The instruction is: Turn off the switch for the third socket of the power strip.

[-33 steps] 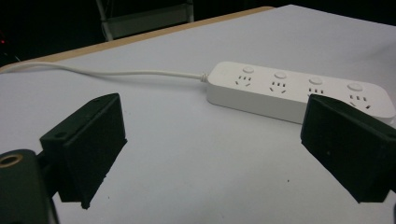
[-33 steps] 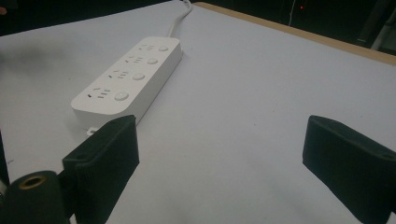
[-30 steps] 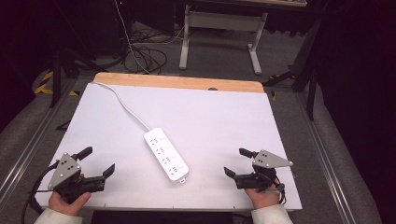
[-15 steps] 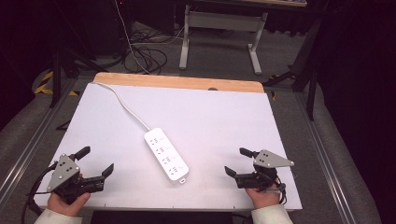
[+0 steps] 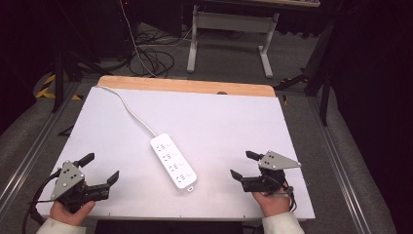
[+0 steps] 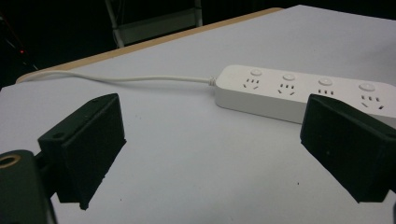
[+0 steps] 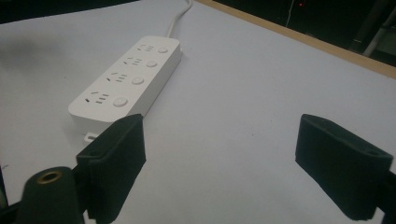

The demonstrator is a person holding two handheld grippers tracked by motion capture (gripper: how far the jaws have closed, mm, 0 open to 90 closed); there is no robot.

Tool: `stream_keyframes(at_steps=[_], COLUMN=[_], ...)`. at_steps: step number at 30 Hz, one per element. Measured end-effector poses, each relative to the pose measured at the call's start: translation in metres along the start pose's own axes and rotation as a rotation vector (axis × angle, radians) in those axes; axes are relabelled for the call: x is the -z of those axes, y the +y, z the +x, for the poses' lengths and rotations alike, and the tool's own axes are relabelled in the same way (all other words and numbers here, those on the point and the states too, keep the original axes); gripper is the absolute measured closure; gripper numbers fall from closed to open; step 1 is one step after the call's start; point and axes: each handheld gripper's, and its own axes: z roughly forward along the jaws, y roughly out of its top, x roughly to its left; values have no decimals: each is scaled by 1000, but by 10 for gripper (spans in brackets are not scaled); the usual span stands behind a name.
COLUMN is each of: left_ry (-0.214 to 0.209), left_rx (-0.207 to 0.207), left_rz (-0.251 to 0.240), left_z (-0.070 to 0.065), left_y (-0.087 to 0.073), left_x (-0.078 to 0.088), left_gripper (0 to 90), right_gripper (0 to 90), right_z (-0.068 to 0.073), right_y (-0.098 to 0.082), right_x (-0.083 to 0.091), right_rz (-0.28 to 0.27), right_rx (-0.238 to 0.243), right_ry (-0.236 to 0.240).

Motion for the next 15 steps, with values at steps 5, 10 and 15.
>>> stream_keyframes(at_steps=[5, 10, 15], left_ry=[-2, -1, -1], left_rx=[3, 4, 4], left_rz=[4, 4, 3], left_z=[0, 0, 0], left_y=[0, 0, 0], left_x=[-1, -1, -1], left_gripper=[69, 69, 69], right_gripper=[213, 272, 287], right_z=[3, 7, 10], right_y=[10, 22, 32], right_x=[-7, -16, -26], right_rz=[7, 23, 31], right_rx=[17, 8, 11], right_ry=[19, 36, 65])
